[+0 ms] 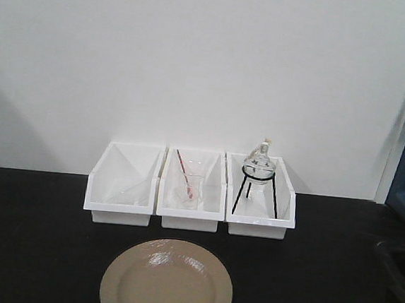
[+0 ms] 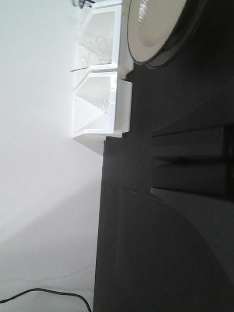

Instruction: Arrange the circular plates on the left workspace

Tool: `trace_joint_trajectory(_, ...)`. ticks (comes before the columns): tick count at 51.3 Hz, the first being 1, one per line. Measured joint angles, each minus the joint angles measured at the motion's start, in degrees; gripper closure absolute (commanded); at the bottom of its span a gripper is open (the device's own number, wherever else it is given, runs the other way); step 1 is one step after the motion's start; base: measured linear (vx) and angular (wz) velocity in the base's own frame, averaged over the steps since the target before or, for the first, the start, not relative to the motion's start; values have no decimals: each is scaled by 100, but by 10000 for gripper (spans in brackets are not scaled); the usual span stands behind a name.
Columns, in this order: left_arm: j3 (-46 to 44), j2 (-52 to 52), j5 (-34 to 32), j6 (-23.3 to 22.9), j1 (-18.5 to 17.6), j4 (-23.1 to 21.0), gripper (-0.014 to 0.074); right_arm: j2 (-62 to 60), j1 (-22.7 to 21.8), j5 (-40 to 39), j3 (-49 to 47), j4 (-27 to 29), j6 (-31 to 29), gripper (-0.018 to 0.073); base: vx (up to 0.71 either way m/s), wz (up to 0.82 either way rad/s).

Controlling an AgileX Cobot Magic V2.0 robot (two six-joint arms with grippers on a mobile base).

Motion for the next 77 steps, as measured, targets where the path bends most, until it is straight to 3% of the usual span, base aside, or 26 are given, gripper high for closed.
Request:
trace_joint_trajectory(45, 0, 1, -62, -90, 0, 1, 596, 0, 0, -9, 13, -27, -26, 561, 0, 0)
trace_joint_trajectory(51, 0, 1, -62, -90, 0, 1, 596, -92, 0, 2, 190, -654, 315, 561, 0, 0)
trace_joint_trajectory(63, 0, 1, -62, -95, 0, -4, 596, -1334, -476, 63, 1111, -2738, 2509, 561, 0, 0)
trace_joint_trajectory(70, 0, 1, -62, -95, 0, -4, 596, -2516, -822, 189, 1827, -3036, 2885, 561, 0, 0)
trace_joint_trajectory(77, 0, 1, -62, -95, 0, -4, 596, -3833, -886, 420, 2494, -3042, 2957, 561, 0, 0)
